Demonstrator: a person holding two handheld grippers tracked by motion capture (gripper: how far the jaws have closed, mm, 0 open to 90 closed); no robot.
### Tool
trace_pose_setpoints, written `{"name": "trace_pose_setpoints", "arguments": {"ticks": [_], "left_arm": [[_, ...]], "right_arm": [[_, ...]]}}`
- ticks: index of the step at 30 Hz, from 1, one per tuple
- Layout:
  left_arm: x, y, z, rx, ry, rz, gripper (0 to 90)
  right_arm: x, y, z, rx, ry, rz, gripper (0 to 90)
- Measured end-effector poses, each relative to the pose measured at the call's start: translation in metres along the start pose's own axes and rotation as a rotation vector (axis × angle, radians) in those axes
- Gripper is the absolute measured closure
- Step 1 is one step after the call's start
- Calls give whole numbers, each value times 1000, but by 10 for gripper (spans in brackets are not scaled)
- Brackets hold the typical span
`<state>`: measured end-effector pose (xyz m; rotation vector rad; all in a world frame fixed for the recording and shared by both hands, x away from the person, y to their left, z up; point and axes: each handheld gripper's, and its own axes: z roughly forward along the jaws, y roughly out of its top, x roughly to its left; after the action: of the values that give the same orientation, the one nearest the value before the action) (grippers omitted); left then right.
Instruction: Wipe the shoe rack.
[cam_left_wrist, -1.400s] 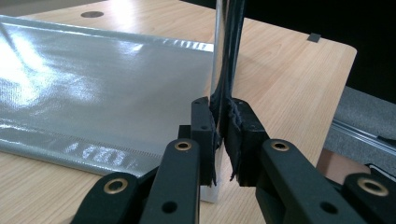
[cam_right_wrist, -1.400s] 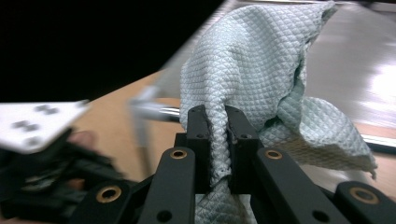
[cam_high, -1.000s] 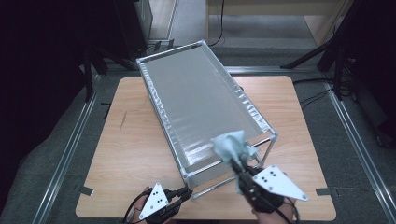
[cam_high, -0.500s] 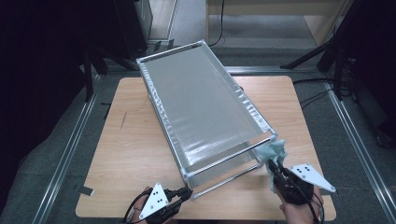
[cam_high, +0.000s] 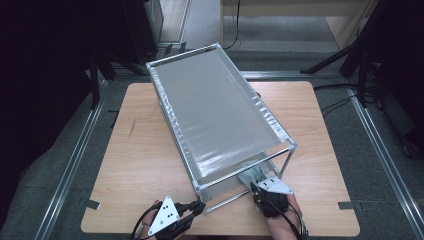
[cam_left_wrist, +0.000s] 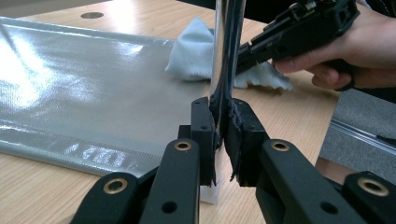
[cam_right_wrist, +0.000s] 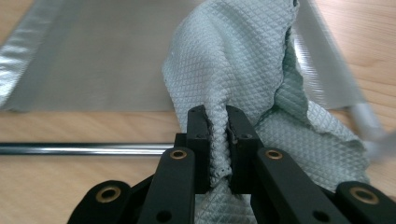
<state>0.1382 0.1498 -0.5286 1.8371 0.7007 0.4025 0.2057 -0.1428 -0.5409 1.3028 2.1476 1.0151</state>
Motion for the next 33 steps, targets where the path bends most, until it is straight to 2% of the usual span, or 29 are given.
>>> {"name": "trace_pose_setpoints", "arguments": {"ticks": [2,8,11,12,14,16,17,19,21,24,25,26,28,29,30,33], "left_arm": [[0,0,1,-2,-1,-3,824],[0,0,1,-4,-1,-8,824],[0,0,1,-4,2,-7,825],[0,0,1,-4,2,-6,824],[0,0,1,-4,2,-5,824],[0,0,1,-4,1,-3,825],[0,0,1,-4,0,-5,825],[0,0,1,-4,-1,-6,825],[0,0,1,-4,-1,-6,825],[1,0,1,-3,-2,-7,824],[0,0,1,-3,-2,-7,825],[0,0,1,-3,-1,-6,824],[0,0,1,-4,-1,-6,824],[0,0,1,-5,0,-6,825],[0,0,1,-5,1,-6,825],[1,0,2,-5,4,-8,825]], "right_arm": [[8,-1,1,-3,25,-11,825],[44,0,7,-1,163,-72,823],[61,-1,10,-3,235,-81,822],[66,-1,10,-3,246,-88,821],[70,-1,9,-4,236,-116,820],[64,0,9,-3,232,-117,820],[59,0,9,-2,209,-114,820],[43,0,7,-3,147,-101,820],[23,0,5,-5,82,-52,820],[-3,-2,1,-16,-82,-27,814],[-9,-3,-1,-14,-125,-26,814],[-14,-4,-2,-16,-142,-5,814],[-18,-5,-3,-20,-126,33,816],[-16,-5,-3,-18,-117,37,816],[-11,-5,-2,-16,-102,33,816],[10,-4,0,-20,-14,1,815]]}}
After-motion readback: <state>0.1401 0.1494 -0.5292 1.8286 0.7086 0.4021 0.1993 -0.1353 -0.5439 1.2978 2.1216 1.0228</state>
